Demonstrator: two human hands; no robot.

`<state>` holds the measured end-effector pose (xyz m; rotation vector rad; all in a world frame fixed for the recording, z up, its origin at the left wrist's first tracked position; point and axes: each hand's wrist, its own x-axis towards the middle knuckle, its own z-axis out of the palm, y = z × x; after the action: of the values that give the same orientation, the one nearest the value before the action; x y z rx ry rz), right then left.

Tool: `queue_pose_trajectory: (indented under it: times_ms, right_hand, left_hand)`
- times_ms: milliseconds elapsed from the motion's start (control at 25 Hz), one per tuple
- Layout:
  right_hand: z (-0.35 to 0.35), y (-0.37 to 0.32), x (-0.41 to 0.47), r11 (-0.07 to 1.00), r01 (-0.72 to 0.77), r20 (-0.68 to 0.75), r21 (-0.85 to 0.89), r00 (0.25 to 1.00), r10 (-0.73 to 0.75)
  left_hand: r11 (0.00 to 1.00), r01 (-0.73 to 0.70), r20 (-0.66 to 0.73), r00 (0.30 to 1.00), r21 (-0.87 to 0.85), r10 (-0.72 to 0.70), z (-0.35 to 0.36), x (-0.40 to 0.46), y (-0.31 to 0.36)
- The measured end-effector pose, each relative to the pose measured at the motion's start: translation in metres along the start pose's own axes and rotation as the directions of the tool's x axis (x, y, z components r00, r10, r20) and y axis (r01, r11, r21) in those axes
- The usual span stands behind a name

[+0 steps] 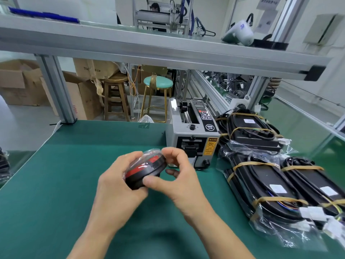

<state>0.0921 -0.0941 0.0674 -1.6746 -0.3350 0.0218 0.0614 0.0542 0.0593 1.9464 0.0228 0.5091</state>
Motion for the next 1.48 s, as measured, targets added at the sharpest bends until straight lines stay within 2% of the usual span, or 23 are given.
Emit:
queue_pose_trajectory:
  times_ms: [80, 200, 280, 320, 360, 440, 520, 560, 640, 720, 840, 960, 1040, 1240, 1320, 1360, 1480]
  right_hand:
    - [-0.017, 0.003, 0.007, 0.998, -0.009, 0.109, -0.063, 0.994, 0.016]
    - [-0.035, 0.008, 0.017, 0.944, 0.005, 0.279, -0.33, 0.956, 0.093]
    - [-0.037, 0.01, 0.023, 0.921, 0.068, 0.267, -0.384, 0.963, 0.04]
    - [-0.037, 0.011, 0.026, 0.916, 0.093, 0.237, -0.389, 0.972, 0.002]
    - [-0.038, 0.012, 0.027, 0.895, 0.118, 0.216, -0.431, 0.976, -0.024]
    - [-0.043, 0.013, 0.027, 0.775, 0.19, 0.221, -0.603, 0.973, -0.067]
    - [-0.047, 0.016, 0.028, 0.632, 0.264, 0.252, -0.729, 0.961, -0.112]
    - [-0.046, 0.017, 0.027, 0.605, 0.275, 0.256, -0.747, 0.959, -0.119]
    - [-0.038, 0.015, 0.024, 0.613, 0.285, 0.268, -0.737, 0.956, -0.122]
    - [-0.032, 0.011, 0.022, 0.605, 0.31, 0.3, -0.733, 0.946, -0.12]
    - [-0.026, 0.001, 0.025, 0.579, 0.313, 0.328, -0.753, 0.941, -0.082]
    - [-0.02, -0.008, 0.032, 0.683, 0.285, 0.347, -0.673, 0.936, -0.048]
    - [-0.015, -0.011, 0.036, 0.742, 0.247, 0.345, -0.623, 0.938, -0.022]
    - [-0.013, -0.012, 0.04, 0.813, 0.129, 0.302, -0.567, 0.952, 0.06]
    - [-0.01, -0.014, 0.041, 0.784, 0.126, 0.284, -0.608, 0.956, 0.067]
    - [-0.008, -0.016, 0.041, 0.763, 0.124, 0.273, -0.634, 0.959, 0.071]
    - [-0.005, -0.02, 0.044, 0.727, 0.102, 0.26, -0.679, 0.96, 0.107]
  left_hand:
    - [0.974, 0.047, -0.063, 0.996, -0.223, -0.063, -0.01, 0.006, -0.003]
    - [0.749, 0.072, -0.016, 0.994, -0.658, -0.11, -0.02, 0.006, -0.015]
    - [0.613, 0.123, 0.074, 0.992, -0.781, -0.105, -0.016, -0.002, -0.023]
    - [0.591, 0.167, 0.123, 0.986, -0.789, -0.114, -0.015, -0.005, -0.027]
    - [0.598, 0.216, 0.173, 0.976, -0.772, -0.13, -0.017, -0.009, -0.032]
    - [0.669, 0.282, 0.213, 0.959, -0.687, -0.185, -0.026, -0.011, -0.038]
    - [0.793, 0.259, 0.151, 0.966, -0.552, -0.21, -0.037, -0.008, -0.038]
    - [0.857, 0.229, 0.148, 0.972, -0.461, -0.18, -0.04, -0.006, -0.035]
    - [0.929, 0.209, 0.212, 0.966, -0.307, -0.147, -0.034, -0.002, -0.026]
    - [0.939, 0.243, 0.198, 0.96, -0.242, -0.198, -0.023, -0.001, -0.019]
    - [0.912, 0.276, 0.058, 0.961, -0.304, -0.271, -0.014, -0.003, -0.017]
    - [0.864, 0.297, -0.041, 0.939, -0.407, -0.342, -0.011, -0.002, -0.02]
    - [0.886, 0.278, -0.066, 0.944, -0.371, -0.324, -0.009, 0.003, -0.022]
    - [0.882, 0.284, -0.073, 0.94, -0.376, -0.334, -0.006, 0.007, -0.022]
    - [0.884, 0.221, -0.02, 0.968, -0.411, -0.251, -0.012, -0.002, -0.023]
    - [0.902, 0.194, 0.053, 0.981, -0.385, -0.188, -0.018, -0.009, -0.024]
    - [0.98, 0.085, 0.25, 0.967, -0.179, -0.038, -0.029, -0.027, -0.03]
